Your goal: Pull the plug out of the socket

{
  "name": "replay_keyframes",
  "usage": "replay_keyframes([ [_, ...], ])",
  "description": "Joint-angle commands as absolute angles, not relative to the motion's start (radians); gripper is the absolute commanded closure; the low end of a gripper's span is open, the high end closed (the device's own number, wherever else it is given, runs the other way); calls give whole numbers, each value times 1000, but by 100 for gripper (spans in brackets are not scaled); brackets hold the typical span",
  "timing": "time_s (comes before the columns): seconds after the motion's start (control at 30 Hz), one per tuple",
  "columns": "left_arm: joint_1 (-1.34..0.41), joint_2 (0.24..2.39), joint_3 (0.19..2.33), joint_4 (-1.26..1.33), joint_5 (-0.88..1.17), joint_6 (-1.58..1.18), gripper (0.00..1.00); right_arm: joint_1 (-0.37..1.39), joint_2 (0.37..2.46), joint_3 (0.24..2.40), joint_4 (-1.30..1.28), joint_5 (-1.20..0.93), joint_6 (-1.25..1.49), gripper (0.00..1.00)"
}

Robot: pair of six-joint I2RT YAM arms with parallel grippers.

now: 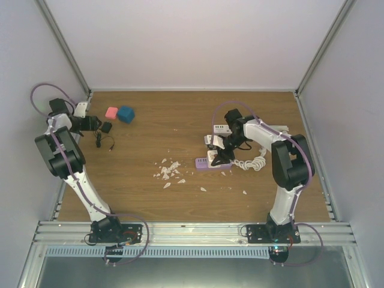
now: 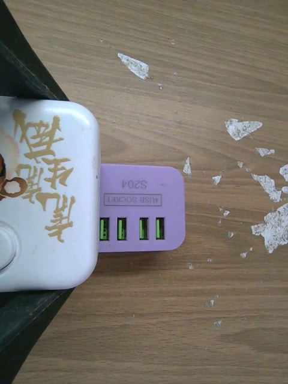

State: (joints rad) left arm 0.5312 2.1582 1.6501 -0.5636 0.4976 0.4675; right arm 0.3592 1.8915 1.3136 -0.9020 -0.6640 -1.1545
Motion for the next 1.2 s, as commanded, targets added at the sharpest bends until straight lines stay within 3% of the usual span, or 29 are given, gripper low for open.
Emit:
replay_keyframes([
  [0.0,517,2035,1615,-518,635,516,23,362,1996,1295,-870,-454,-1138,49],
  [0.7,232,1782,1395,-574,796,853,23,545,2054,1390,-657,-623,-914,48],
  [0.9,200,1775,1380,-609,857,883,22,551,2038,1395,-659,-626,-923,20],
  [1.17,127,1737,1296,-596,884,908,18,531,1985,1425,-674,-651,-898,7],
])
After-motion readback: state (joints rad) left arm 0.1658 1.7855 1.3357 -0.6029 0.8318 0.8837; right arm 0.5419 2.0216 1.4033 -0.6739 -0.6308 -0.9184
